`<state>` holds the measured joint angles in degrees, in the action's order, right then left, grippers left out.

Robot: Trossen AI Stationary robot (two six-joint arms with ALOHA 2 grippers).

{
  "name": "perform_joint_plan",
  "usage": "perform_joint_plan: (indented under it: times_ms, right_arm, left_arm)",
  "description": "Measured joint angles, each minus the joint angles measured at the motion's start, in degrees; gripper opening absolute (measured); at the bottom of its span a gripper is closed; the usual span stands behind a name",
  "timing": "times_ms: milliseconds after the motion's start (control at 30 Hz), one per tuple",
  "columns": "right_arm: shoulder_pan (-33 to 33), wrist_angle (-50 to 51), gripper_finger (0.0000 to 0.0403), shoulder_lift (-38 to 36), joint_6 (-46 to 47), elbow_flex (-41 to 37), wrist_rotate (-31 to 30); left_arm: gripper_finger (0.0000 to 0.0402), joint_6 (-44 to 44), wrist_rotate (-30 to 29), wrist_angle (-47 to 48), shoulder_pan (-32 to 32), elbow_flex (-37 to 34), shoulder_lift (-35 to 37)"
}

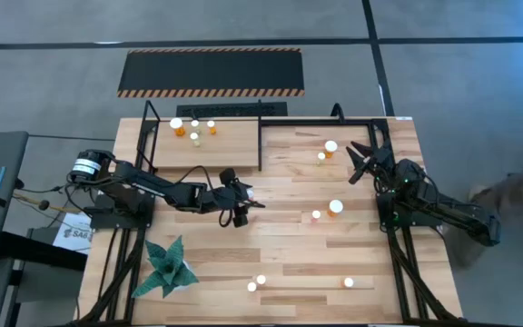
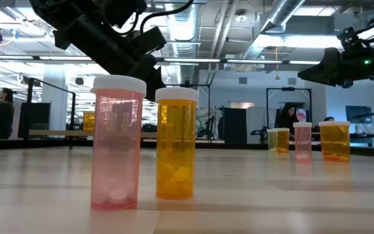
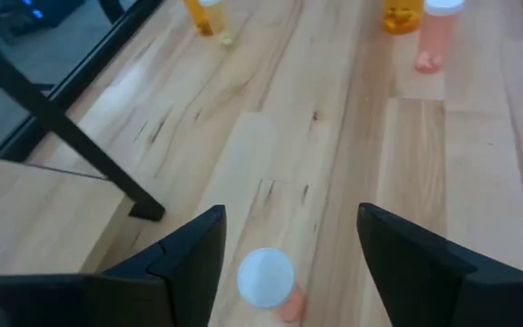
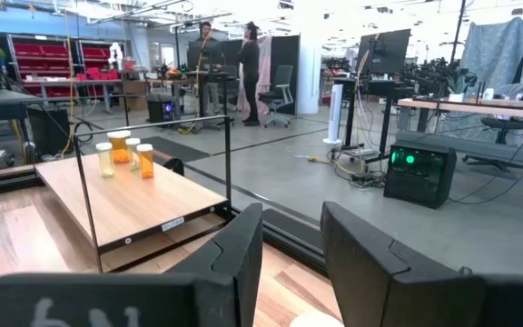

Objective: Pick and place medicine bottles onto shelf by color
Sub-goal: Put the top left pink pill bottle on the shelf

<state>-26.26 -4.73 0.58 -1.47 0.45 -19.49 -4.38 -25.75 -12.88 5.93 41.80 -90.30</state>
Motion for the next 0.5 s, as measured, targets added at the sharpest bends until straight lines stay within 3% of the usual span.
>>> perform_joint_plan:
  times_ms: [167, 500]
  right_arm:
    - [0.00, 0.00, 0.0137, 0.00, 0.01, 0.00, 0.00]
    - [0.00, 0.00, 0.0137, 0.00, 0.01, 0.00, -0.02]
  left_arm:
    - [0.0249, -5.97, -0.43, -1.93, -1.51, -1.76, 0.07]
    - [0.0249, -9.11, 2.98, -22.26, -3.22, -13.49, 0.07]
